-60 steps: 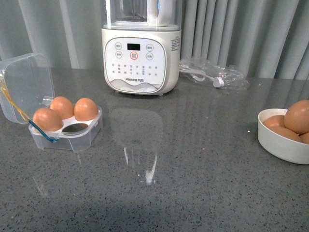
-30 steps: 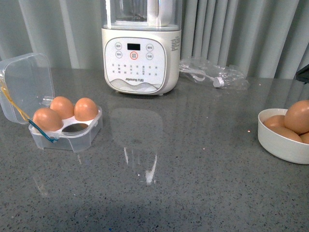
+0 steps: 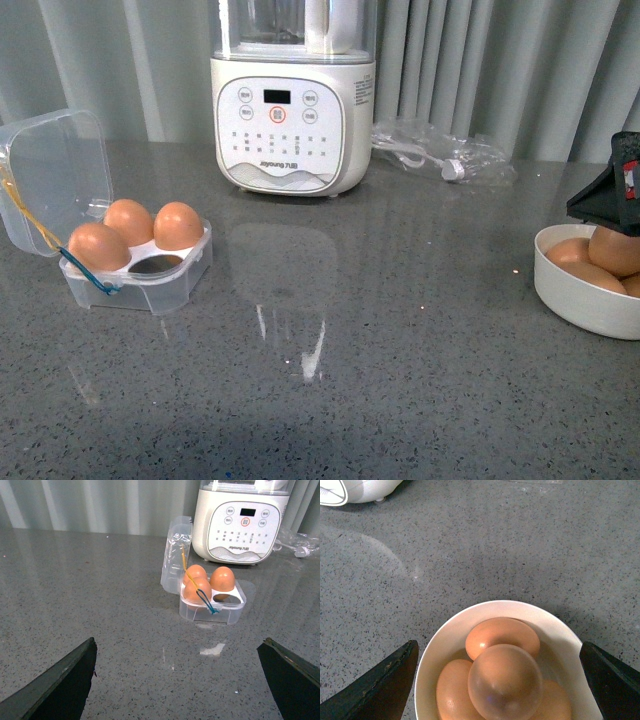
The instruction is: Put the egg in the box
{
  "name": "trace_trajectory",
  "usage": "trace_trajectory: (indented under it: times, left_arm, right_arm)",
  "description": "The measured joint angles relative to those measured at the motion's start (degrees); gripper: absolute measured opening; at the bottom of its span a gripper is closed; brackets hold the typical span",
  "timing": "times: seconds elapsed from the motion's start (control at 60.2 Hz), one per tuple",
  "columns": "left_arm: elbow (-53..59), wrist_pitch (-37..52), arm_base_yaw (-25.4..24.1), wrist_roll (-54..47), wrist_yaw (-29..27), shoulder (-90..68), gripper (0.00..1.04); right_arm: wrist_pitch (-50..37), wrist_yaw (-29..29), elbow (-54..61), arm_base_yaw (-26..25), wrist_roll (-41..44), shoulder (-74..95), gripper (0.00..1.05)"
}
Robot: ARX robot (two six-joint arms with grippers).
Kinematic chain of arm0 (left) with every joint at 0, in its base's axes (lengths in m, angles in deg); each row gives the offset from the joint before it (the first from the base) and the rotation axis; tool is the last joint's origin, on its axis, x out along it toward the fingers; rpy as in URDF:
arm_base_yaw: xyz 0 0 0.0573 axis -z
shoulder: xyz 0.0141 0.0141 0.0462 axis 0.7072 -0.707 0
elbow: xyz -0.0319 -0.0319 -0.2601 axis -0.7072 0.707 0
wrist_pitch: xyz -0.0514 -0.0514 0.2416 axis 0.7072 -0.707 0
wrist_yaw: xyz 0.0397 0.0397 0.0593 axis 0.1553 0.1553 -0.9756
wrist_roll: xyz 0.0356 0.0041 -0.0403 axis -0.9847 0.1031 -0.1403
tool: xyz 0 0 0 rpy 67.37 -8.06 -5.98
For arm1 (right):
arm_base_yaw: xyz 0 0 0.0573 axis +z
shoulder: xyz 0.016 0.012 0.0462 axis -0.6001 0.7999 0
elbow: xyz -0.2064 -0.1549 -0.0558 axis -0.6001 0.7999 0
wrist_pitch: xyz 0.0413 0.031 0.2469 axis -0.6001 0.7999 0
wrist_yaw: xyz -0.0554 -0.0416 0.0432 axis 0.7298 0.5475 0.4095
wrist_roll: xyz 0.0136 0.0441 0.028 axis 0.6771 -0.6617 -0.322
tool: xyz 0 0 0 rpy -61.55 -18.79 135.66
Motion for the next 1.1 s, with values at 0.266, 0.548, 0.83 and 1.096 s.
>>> trace_trajectory:
  times: [0.266,0.548,0.83,1.096]
  left_arm:
    - [0.00,0.00,0.00,0.00,0.00,0.00,0.98]
    - [0.00,0.00,0.00,0.00,0.00,0.00,0.98]
    - [0.00,0.00,0.00,0.00,0.00,0.00,0.98]
    - [0.00,0.00,0.00,0.00,0.00,0.00,0.98]
  right_arm:
    - [-1.42,-1.18,1.36,-0.48,0.28,1.07,0.97]
    - [-2.54,-1.31,3.19,-0.55,0.74,1.29,0.97]
    - [-3.21,-1.66,3.69,-0.90,1.14,1.22,0.57]
    - [-3.32,-1.73,4.15,-0.83,2.38,-2.01,0.42]
